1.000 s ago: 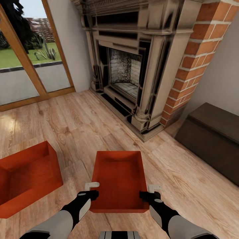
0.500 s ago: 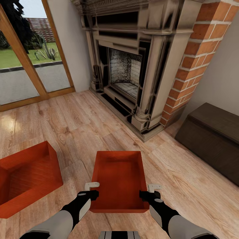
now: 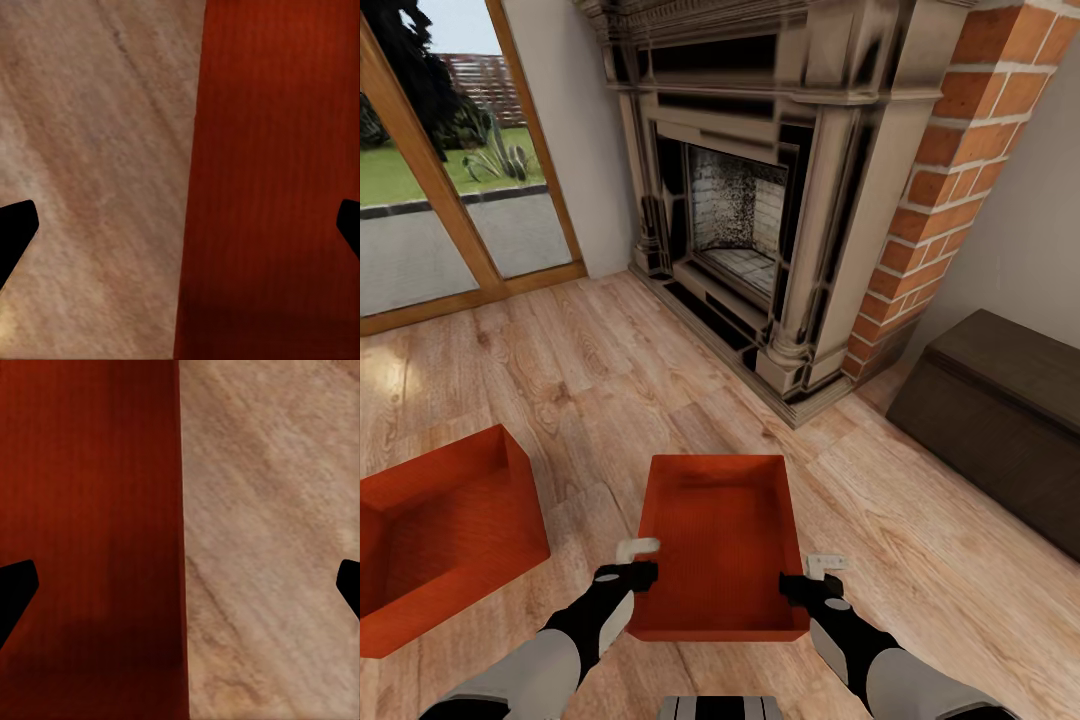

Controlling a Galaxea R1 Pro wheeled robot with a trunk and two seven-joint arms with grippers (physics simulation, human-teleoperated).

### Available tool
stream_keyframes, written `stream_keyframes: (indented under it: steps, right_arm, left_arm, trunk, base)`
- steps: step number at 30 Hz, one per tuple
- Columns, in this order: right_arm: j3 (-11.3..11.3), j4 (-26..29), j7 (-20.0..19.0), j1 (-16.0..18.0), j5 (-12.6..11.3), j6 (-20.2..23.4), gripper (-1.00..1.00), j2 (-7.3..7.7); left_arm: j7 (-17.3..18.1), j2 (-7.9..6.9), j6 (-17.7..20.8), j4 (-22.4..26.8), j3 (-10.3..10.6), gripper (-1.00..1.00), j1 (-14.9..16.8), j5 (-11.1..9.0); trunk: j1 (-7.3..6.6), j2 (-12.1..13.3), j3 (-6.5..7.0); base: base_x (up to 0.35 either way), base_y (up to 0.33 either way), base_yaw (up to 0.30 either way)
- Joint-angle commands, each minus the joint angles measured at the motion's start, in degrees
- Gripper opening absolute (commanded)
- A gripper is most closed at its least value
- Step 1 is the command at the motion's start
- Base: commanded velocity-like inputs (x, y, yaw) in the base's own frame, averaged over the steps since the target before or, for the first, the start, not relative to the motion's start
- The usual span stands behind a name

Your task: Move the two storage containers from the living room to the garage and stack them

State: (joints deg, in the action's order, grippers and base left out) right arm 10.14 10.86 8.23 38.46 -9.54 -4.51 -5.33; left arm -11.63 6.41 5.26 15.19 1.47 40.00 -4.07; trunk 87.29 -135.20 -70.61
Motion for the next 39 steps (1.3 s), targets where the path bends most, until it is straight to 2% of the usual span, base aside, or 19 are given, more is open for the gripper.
stream_keyframes:
  steps: [1, 4, 7, 21, 30, 39]
  right_arm:
    - [0.49, -0.05, 0.25, 0.03, -0.60, -0.23, 1.00, 0.02]
    - [0.49, -0.05, 0.23, 0.03, -0.58, -0.23, 1.00, 0.04]
    - [0.40, -0.05, 0.13, 0.03, -0.57, -0.24, 1.00, 0.05]
    - [0.18, -0.05, -0.05, 0.03, -0.83, -0.29, 1.00, 0.07]
    - [0.29, -0.05, -0.05, 0.03, -0.87, -0.33, 1.00, 0.06]
    - [0.45, -0.05, -0.05, 0.03, -0.84, -0.33, 1.00, 0.06]
  left_arm:
    - [-0.24, -0.02, 0.25, 0.68, 0.19, 1.00, -0.01, -0.43]
    - [-0.28, -0.18, 0.16, 2.05, 0.23, 1.00, -0.01, -0.44]
    - [-0.31, -1.27, 0.11, 3.11, 0.21, 1.00, -0.01, -0.49]
    - [-0.32, -1.56, 0.40, 2.46, 0.25, 1.00, -0.01, -0.51]
    - [-0.32, -1.58, 0.45, 2.46, 0.21, 1.00, -0.01, -0.51]
    - [-0.32, -1.47, 0.52, 3.17, 0.26, 1.00, -0.01, -0.44]
  trunk:
    - [-0.01, -0.01, -0.04]
    - [-0.01, -0.01, -0.04]
    - [-0.01, -0.01, -0.04]
    - [-0.01, -0.01, -0.04]
    - [1.97, -3.62, -1.65]
    - [1.97, -3.62, -1.65]
  base:
    - [0.000, 0.000, 0.000]
    - [0.000, 0.000, 0.000]
    - [0.000, 0.000, 0.000]
    - [0.000, 0.000, 0.000]
    - [0.000, 0.000, 0.000]
    - [0.000, 0.000, 0.000]
